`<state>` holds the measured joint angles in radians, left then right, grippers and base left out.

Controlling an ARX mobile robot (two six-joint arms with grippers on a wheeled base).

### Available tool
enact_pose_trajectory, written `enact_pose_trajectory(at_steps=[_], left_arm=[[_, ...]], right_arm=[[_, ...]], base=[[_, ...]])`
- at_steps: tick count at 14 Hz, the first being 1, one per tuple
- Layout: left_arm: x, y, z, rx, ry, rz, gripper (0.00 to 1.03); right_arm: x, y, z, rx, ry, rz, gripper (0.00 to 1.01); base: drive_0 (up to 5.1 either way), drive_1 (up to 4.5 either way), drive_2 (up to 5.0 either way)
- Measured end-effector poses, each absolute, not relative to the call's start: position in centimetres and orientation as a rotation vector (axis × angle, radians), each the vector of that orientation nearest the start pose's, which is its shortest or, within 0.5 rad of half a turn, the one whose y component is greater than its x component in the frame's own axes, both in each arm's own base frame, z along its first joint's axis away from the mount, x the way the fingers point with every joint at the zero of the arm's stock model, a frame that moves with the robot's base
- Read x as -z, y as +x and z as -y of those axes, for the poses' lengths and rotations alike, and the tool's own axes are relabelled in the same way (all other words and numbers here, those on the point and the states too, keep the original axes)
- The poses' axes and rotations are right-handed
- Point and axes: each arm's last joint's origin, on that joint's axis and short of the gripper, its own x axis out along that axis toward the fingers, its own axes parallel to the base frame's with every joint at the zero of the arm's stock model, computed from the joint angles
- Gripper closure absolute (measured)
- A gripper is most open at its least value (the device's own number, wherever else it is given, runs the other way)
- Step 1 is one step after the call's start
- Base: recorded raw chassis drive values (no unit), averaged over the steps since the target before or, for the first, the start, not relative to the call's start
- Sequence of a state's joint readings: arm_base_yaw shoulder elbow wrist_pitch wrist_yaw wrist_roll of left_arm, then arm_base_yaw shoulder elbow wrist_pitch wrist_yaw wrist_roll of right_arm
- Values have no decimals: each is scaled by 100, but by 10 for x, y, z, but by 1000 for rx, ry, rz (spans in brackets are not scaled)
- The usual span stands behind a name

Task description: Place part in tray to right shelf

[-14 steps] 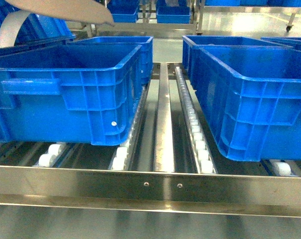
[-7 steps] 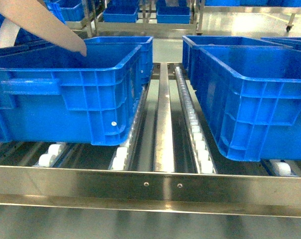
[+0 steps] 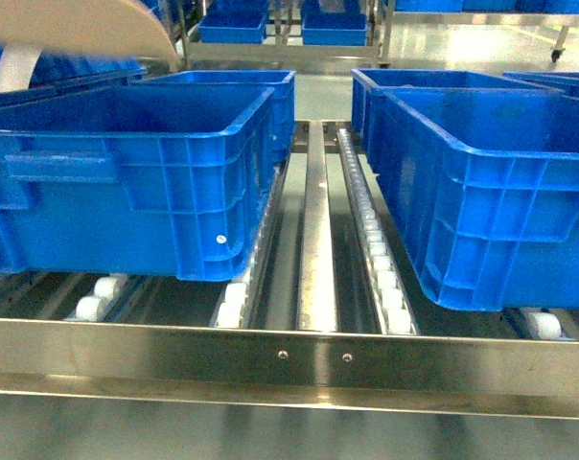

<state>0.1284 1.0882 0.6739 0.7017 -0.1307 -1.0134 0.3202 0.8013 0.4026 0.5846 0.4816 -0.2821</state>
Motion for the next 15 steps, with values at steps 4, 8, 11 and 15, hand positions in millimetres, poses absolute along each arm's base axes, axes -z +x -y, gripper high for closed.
enact_pose_trajectory(at_steps=[4, 8, 11, 15], left_arm=[[-275, 161, -12, 12, -530, 18, 90], [-231, 141, 1, 7, -48, 11, 90], [-213, 131, 0, 5, -25, 32, 90], [-201, 121, 0, 9, -21, 55, 90]], right_arm=[[-268, 171, -39, 103, -197, 69, 11], [-225, 150, -20, 7, -30, -11, 63], [-207, 137, -12, 8, -15, 0, 99], [-191, 126, 0, 0, -10, 3, 99]], base=[[0, 0, 0], [0, 0, 0], [0, 0, 0], [0, 0, 0]])
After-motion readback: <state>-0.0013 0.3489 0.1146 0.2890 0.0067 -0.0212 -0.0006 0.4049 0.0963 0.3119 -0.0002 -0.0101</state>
